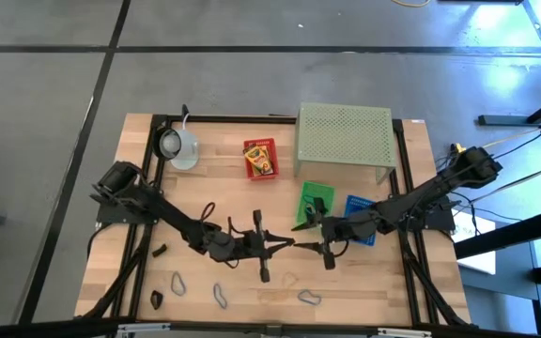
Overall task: Pick & Place Office Desk Supplies
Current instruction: Put the black rubber band into the green bin
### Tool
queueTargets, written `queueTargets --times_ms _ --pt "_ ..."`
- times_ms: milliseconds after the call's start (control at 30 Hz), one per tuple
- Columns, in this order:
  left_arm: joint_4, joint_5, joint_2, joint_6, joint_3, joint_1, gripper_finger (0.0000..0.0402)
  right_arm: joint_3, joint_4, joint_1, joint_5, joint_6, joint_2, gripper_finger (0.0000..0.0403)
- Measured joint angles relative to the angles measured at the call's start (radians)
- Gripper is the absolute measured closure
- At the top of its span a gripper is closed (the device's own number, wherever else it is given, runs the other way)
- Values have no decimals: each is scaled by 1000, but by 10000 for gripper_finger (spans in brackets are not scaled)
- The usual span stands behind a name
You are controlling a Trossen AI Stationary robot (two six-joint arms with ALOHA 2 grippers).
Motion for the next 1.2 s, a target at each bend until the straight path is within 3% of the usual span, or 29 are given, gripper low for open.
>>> queueTargets --times_ms 300,567,767,1033,1200 --pt "139 20 40 96 0 13 393 6 4 -14 -1 1 29 170" --pt "128 20 41 88 0 27 393 7 29 -16 12 65 29 185" --pt "128 20 41 87 0 26 393 7 29 -19 11 67 29 242" --pt "126 18 41 58 0 27 392 7 29 -21 6 67 29 387" --pt "126 0 41 13 0 26 375 7 27 -21 6 68 29 383"
